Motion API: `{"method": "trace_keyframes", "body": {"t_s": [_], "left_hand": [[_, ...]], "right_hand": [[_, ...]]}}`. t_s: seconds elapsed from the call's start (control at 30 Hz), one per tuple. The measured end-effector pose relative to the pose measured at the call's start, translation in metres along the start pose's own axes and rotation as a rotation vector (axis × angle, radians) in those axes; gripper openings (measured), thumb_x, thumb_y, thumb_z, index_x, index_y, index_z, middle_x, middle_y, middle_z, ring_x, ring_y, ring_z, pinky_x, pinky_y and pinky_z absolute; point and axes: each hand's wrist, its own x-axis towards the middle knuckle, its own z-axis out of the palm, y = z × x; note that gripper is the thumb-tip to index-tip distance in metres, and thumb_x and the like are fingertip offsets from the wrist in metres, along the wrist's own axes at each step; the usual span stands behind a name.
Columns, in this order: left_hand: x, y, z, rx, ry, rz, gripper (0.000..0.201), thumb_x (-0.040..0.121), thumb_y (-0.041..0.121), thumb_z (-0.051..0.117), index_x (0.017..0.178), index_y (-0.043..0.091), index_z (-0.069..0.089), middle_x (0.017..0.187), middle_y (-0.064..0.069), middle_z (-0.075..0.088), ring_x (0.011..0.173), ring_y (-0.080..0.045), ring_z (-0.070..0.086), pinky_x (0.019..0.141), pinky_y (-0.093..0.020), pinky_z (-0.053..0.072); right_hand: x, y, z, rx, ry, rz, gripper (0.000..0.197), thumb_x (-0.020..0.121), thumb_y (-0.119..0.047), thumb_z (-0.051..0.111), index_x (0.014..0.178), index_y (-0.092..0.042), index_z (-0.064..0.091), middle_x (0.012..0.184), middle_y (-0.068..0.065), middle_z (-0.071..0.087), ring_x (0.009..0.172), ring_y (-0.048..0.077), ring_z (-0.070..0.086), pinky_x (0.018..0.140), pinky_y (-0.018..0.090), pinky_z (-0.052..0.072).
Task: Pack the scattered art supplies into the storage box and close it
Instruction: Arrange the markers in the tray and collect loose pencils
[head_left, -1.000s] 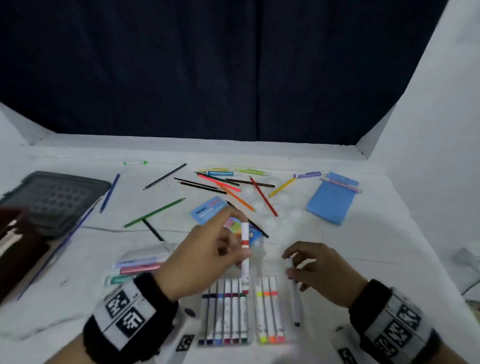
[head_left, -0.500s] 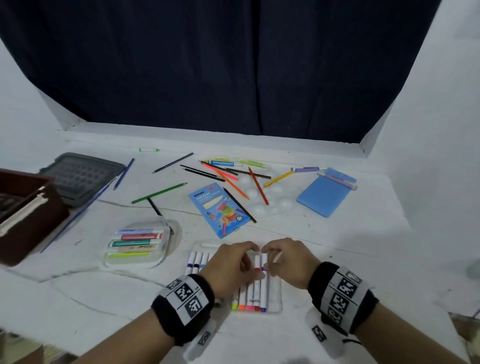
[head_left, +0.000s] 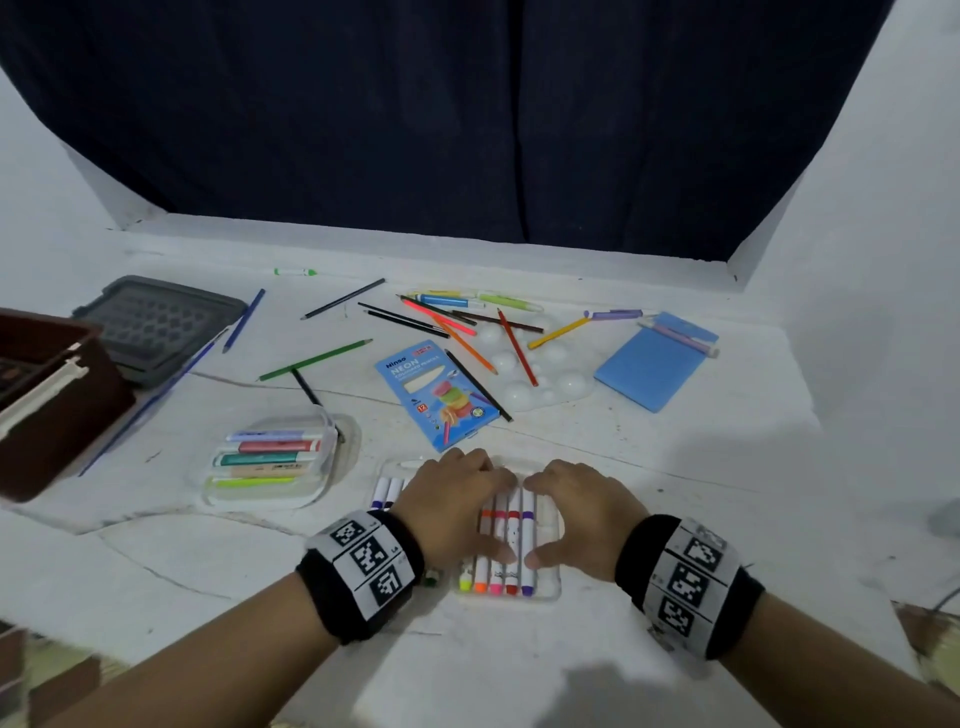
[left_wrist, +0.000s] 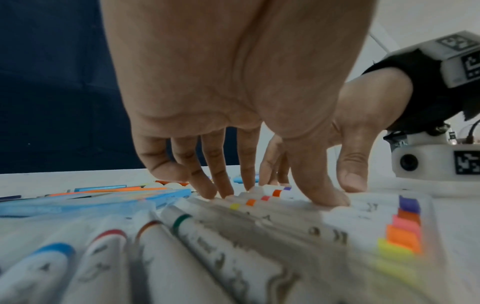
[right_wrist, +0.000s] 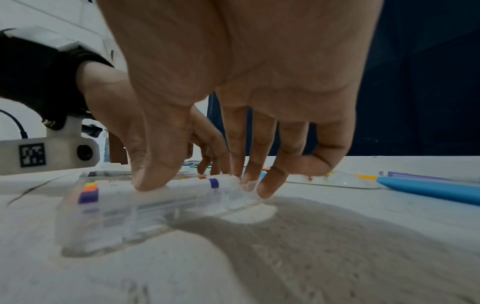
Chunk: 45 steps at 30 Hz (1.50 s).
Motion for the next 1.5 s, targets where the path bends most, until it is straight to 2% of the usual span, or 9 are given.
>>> {"method": "trace_keyframes", "body": {"t_s": [0.3,0.47,0.57,0.67,0.83,1.03,1.17,1.33,1.5], "left_hand": [[0.005,0.005,-0.007,0.028,-0.014,-0.034,0.071,0.072,0.064,0.075,0.132,0.033,0.052,0.115,0.004,0.053,0.103,-0.017,0.044,0.085,-0.034,0.041],[-0.006,0.006,-0.008,-0.040,0.001,-0.012,0.063,0.081,0.057,0.071,0.135,0.031,0.052,0.119,0.003,0.054,0.107,-0.018,0.048,0.089,-0.035,0.045],[-0.024,-0.003,-0.015,-0.239,0.150,-0.015,0.042,0.088,0.048,0.067,0.125,0.031,0.059,0.112,0.005,0.061,0.104,-0.015,0.057,0.088,-0.036,0.050],[-0.055,-0.033,-0.034,-0.456,0.362,-0.058,0.028,0.089,0.045,0.067,0.116,0.036,0.063,0.096,0.015,0.064,0.088,-0.004,0.060,0.079,-0.032,0.052],[-0.079,-0.112,-0.087,-0.546,0.635,-0.152,0.012,0.089,0.044,0.067,0.098,0.035,0.067,0.074,0.008,0.066,0.075,-0.013,0.062,0.068,-0.024,0.048],[-0.059,-0.233,-0.143,-0.534,0.895,-0.203,0.001,0.093,0.030,0.067,0.092,0.030,0.067,0.071,0.006,0.064,0.070,-0.013,0.060,0.061,-0.024,0.046],[-0.009,-0.309,-0.163,-0.505,0.835,-0.263,0.004,0.094,0.031,0.064,0.098,0.030,0.063,0.077,0.007,0.064,0.065,-0.006,0.059,0.060,-0.021,0.043],[0.079,-0.387,-0.154,-0.433,0.564,-0.404,0.018,0.095,0.031,0.061,0.112,0.026,0.059,0.106,0.000,0.061,0.092,-0.018,0.062,0.083,-0.031,0.049],[0.138,-0.436,-0.142,-0.321,0.379,-0.507,0.032,0.096,0.031,0.055,0.126,0.023,0.055,0.128,-0.007,0.056,0.117,-0.028,0.055,0.099,-0.043,0.049]], "right_hand": [[0.012,-0.017,-0.011,-0.209,-0.032,0.030,0.067,0.071,-0.055,0.077,0.126,-0.026,0.051,0.120,-0.004,0.056,0.111,0.019,0.053,0.095,0.037,0.041],[0.014,-0.024,-0.016,-0.319,-0.061,0.014,0.069,0.072,-0.058,0.075,0.128,-0.027,0.048,0.123,-0.004,0.055,0.116,0.020,0.051,0.100,0.043,0.036],[0.018,-0.024,-0.021,-0.223,-0.012,-0.009,0.055,0.080,-0.051,0.070,0.127,-0.031,0.049,0.123,-0.007,0.053,0.115,0.016,0.050,0.099,0.038,0.037],[0.030,-0.029,-0.031,-0.052,0.152,-0.065,0.039,0.086,-0.045,0.064,0.121,-0.032,0.054,0.114,-0.010,0.055,0.108,0.012,0.051,0.095,0.031,0.040],[0.083,-0.063,-0.053,0.216,0.355,-0.163,0.011,0.083,-0.033,0.068,0.092,-0.027,0.064,0.082,-0.011,0.060,0.077,0.006,0.056,0.073,0.031,0.050],[0.178,-0.104,-0.066,0.343,0.430,-0.131,0.014,0.086,-0.029,0.069,0.097,-0.021,0.068,0.087,-0.005,0.064,0.081,0.012,0.059,0.077,0.028,0.047],[0.240,-0.120,-0.073,0.308,0.402,-0.089,0.021,0.090,-0.036,0.062,0.107,-0.023,0.063,0.096,-0.008,0.061,0.090,0.009,0.057,0.085,0.027,0.046],[0.297,-0.133,-0.073,0.259,0.315,-0.014,0.041,0.095,-0.044,0.055,0.130,-0.022,0.053,0.131,-0.005,0.055,0.121,0.012,0.051,0.104,0.030,0.040],[0.336,-0.136,-0.069,0.210,0.239,0.077,0.055,0.097,-0.048,0.048,0.145,-0.021,0.039,0.150,-0.003,0.039,0.137,0.013,0.036,0.112,0.026,0.026]]}}
